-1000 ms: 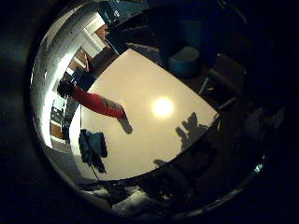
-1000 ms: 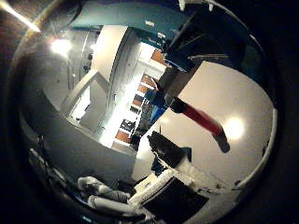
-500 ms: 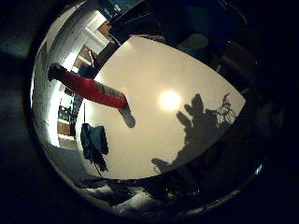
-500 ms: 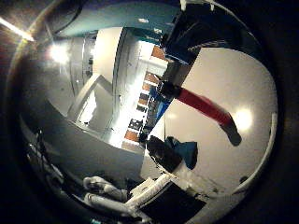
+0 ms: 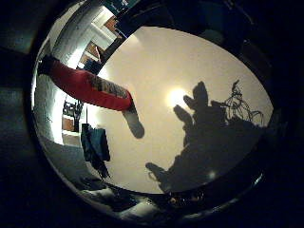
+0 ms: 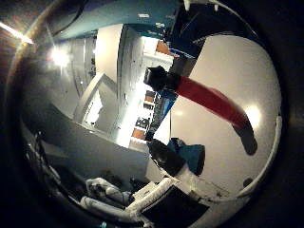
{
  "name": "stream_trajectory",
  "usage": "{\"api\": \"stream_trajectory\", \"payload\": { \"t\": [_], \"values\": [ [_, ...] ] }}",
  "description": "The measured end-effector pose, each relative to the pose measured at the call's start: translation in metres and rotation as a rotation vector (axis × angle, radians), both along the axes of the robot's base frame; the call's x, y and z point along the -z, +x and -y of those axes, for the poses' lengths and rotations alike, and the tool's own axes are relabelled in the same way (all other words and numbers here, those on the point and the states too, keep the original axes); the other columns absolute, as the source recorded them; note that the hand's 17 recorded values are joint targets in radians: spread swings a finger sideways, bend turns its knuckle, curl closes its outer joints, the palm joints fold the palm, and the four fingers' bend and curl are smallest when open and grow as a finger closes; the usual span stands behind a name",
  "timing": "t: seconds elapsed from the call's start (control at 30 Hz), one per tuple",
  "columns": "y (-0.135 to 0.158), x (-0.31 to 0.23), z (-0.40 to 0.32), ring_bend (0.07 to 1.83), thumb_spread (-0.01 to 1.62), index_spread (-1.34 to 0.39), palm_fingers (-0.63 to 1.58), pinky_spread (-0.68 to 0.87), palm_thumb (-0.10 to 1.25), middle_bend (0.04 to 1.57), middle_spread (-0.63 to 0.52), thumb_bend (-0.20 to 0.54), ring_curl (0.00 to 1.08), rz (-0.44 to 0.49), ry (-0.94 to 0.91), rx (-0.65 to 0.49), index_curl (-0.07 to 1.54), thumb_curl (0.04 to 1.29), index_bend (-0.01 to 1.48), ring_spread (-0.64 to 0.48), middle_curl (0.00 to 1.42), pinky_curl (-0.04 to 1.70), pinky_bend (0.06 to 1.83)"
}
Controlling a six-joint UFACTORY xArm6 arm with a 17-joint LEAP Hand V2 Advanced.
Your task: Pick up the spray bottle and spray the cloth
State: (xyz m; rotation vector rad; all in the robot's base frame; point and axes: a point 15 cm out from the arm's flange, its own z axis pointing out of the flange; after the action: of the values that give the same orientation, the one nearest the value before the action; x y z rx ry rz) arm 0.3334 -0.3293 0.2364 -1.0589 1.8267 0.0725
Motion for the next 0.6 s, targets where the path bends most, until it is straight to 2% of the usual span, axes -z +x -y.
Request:
{"api": "stream_trajectory", "payload": {
  "t": [0.6],
  "values": [
    [0.058,0.019,-0.038,0.43,1.07,-0.15,0.17,0.4,0.53,0.23,0.16,-0.024,0.25,-0.011,-0.014,-0.078,0.28,0.31,0.15,0.21,0.35,0.27,0.47]
  ]
}}
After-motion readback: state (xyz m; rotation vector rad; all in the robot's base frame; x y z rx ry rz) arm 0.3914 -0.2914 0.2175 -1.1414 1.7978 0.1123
